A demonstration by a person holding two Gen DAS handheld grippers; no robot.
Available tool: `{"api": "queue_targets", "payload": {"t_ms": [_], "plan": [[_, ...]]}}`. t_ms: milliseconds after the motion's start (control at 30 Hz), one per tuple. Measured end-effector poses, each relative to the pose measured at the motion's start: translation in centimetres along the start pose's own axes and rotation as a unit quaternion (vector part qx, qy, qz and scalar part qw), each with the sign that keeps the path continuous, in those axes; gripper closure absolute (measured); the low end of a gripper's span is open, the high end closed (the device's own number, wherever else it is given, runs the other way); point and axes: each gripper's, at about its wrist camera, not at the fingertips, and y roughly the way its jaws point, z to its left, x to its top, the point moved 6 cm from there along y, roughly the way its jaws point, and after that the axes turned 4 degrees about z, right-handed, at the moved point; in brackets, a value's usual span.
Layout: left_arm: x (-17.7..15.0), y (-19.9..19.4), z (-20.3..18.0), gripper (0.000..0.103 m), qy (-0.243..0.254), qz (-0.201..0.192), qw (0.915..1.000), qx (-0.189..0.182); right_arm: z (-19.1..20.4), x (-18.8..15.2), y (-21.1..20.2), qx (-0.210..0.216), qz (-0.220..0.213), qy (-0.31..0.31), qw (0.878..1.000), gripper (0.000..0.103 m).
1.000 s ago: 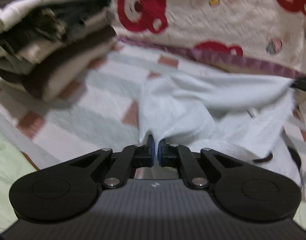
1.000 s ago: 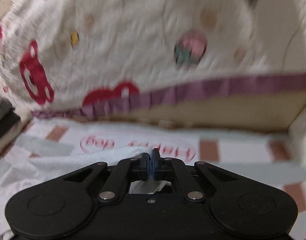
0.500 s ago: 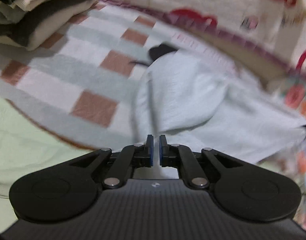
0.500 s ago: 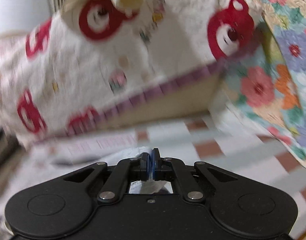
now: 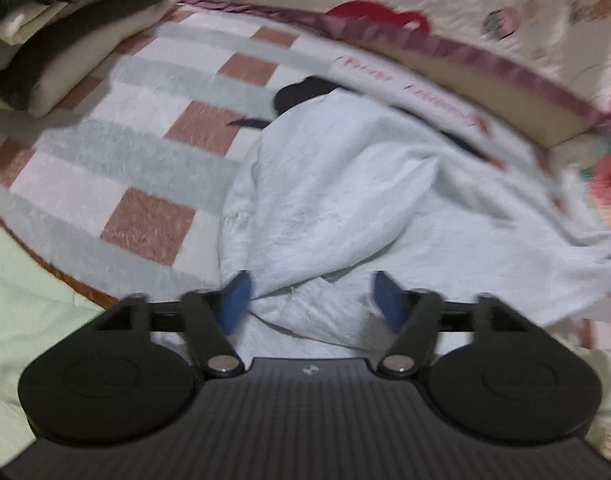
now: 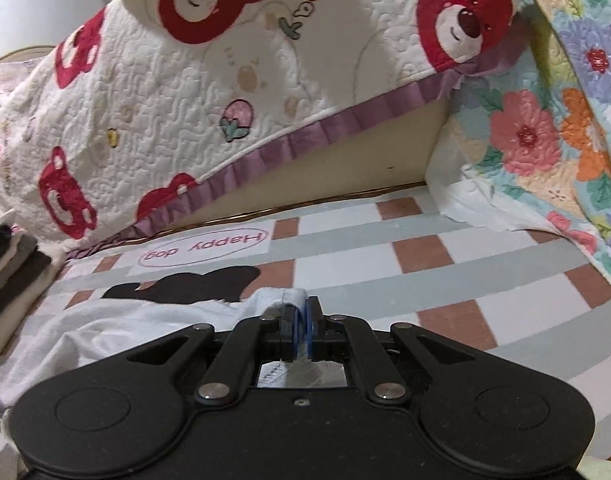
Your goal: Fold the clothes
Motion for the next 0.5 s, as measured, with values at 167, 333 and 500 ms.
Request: {"api": "queue_targets", "payload": {"t_ms": [167,333,500], "plan": [[-0.7,1.7,-0.6,0.03,0.018,-0.006,0.9979,0.062,1.0,-0.9,0.1,0.018,0.002,-0.035,0.999,0.098],[0.0,-0.4,-0.5,0.098,0.021,-0.049,0.9923,0.112,1.5,0.4,-0.9,0.027,-0.025,-0.059,0.998,0.099],[1.3,-10.2,0.8,0.099,-0.025,-0.154,0.9798,0.125,0.8,3.0,-5.2,0.055,-0.08,-0.022,0.995,0.102]]}}
